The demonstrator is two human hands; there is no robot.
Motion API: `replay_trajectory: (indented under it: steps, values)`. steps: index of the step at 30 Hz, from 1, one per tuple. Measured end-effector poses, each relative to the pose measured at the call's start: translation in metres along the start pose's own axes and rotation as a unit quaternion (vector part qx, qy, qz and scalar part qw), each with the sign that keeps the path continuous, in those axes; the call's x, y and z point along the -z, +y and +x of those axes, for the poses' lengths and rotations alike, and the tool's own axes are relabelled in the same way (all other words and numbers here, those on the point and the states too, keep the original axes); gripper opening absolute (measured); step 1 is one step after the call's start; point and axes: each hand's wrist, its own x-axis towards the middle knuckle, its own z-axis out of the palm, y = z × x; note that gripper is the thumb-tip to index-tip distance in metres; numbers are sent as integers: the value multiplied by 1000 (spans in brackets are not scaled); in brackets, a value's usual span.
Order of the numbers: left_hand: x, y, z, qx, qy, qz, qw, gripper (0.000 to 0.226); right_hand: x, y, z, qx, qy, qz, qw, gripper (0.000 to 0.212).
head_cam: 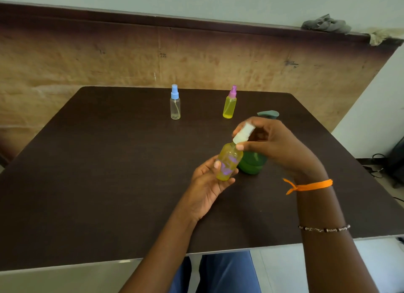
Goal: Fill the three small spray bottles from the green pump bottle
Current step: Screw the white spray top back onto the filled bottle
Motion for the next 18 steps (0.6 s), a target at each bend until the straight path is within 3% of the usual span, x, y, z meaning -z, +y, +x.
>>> replay_trajectory:
  steps: [3, 7, 12, 18]
  values:
    - [-1, -1, 1, 11, 19, -24, 999, 83, 4, -11, 8, -5, -26, -141, 990, 28]
    - [1, -4, 2, 23, 20, -55, 998, 75, 5, -30, 13, 24, -42, -340, 939, 27]
    - [1, -3, 2, 38, 15, -99, 994, 78, 2, -47, 16, 23, -78, -381, 921, 28]
    - [0, -2, 2, 34, 26, -71, 997, 80, -4, -56, 24, 44, -121, -419, 899, 27]
